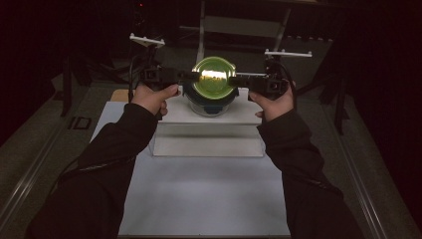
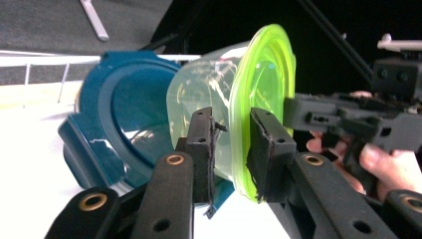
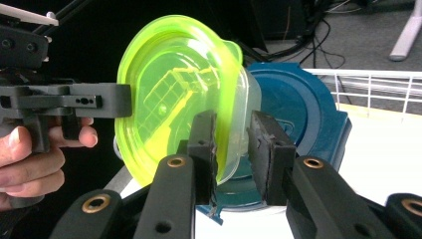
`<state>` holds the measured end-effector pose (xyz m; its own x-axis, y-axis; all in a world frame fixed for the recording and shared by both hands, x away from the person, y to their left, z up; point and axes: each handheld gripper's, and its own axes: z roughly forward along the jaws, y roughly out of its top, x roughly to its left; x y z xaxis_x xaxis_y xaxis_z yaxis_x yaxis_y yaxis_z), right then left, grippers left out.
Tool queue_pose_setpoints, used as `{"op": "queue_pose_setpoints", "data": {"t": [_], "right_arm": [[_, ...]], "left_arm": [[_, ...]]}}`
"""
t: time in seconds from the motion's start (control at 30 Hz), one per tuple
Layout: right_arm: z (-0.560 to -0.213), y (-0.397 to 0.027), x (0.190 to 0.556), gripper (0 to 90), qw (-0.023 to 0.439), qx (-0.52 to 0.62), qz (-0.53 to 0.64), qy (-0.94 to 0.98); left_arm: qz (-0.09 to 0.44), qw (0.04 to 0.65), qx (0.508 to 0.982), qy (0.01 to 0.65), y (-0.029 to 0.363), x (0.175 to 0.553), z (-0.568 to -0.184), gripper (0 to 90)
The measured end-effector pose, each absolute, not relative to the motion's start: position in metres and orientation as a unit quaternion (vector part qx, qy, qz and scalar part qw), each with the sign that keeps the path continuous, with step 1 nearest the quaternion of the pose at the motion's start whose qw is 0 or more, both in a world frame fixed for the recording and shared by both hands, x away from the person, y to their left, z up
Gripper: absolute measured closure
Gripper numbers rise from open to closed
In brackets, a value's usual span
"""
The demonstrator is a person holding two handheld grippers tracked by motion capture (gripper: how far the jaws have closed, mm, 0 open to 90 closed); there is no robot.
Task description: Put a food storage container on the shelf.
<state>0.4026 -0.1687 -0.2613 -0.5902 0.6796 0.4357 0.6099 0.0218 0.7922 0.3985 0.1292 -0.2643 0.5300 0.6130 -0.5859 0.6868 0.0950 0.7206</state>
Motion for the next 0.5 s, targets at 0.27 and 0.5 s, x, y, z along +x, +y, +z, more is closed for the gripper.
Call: {"op": "queue_pose_setpoints", "data": {"t": [0.27, 0.5], "right_arm": [[-0.259, -0.167, 0.412, 64.0, 0.034, 0.467, 0.525, 0.710], [-0.258, -0.164, 0.419, 60.6, 0.042, 0.478, 0.521, 0.706]], "left_arm": [[-0.034, 0.566, 0.662, 0.490, 0.129, 0.407, -0.269, 64.1], [-0.025, 0.561, 0.661, 0.498, 0.126, 0.415, -0.269, 58.6]]}}
